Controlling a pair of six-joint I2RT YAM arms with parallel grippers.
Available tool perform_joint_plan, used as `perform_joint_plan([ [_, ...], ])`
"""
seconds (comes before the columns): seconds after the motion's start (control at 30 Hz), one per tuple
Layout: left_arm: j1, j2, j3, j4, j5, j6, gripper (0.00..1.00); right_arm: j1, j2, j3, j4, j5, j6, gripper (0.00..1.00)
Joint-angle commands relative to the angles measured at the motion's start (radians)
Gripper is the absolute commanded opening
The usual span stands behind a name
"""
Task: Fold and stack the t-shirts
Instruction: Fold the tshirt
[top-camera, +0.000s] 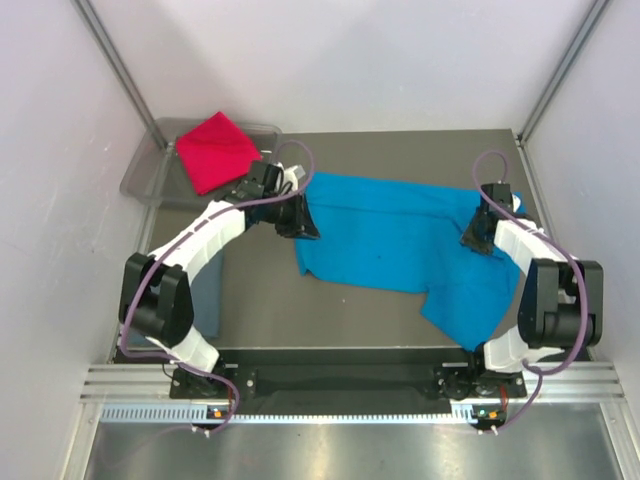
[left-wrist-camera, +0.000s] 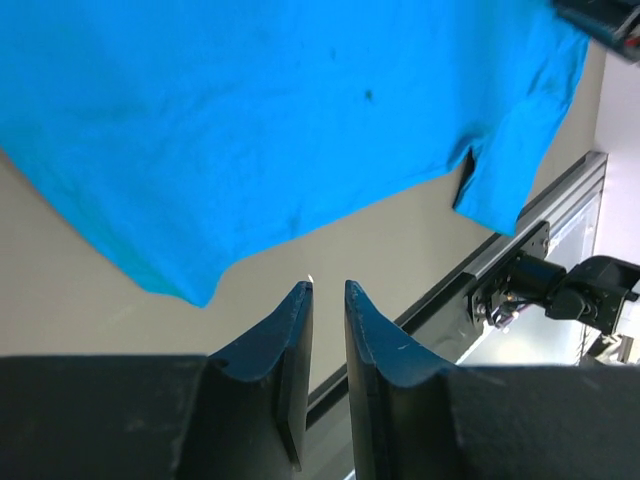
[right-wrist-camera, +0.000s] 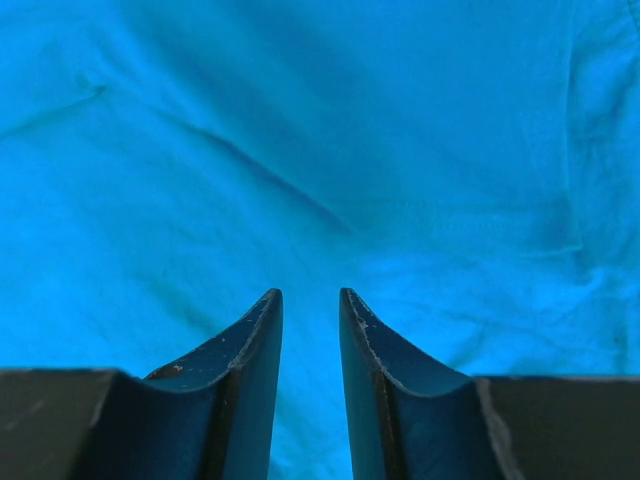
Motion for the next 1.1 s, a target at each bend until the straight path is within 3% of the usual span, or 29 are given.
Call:
perform_joint_plan([
  [0.0, 0.051, 0.014, 0.082, -0.032, 0.052, 0.071, 0.24, 0.008, 0.049, 0.037, 0.073, 0.052, 0.053, 0.30],
  [0.47, 0.082, 0.030, 0.074, -0.029, 0.077, 0.066, 0.23, -0.017, 0.180, 0.132, 0.076, 0.102, 0.032, 0.27],
  [0.83, 0.110, 0.020, 0.063, -0.044, 0.077, 0.068, 0.23, -0.123, 0.293, 0.269, 0.070, 0.141, -0.020, 0.28],
  [1.07, 0.114, 0.011, 0.057, -0.043, 0.077, 0.060, 0.23, -0.146, 0.289, 0.361, 0.032, 0.103, -0.128, 0.38],
])
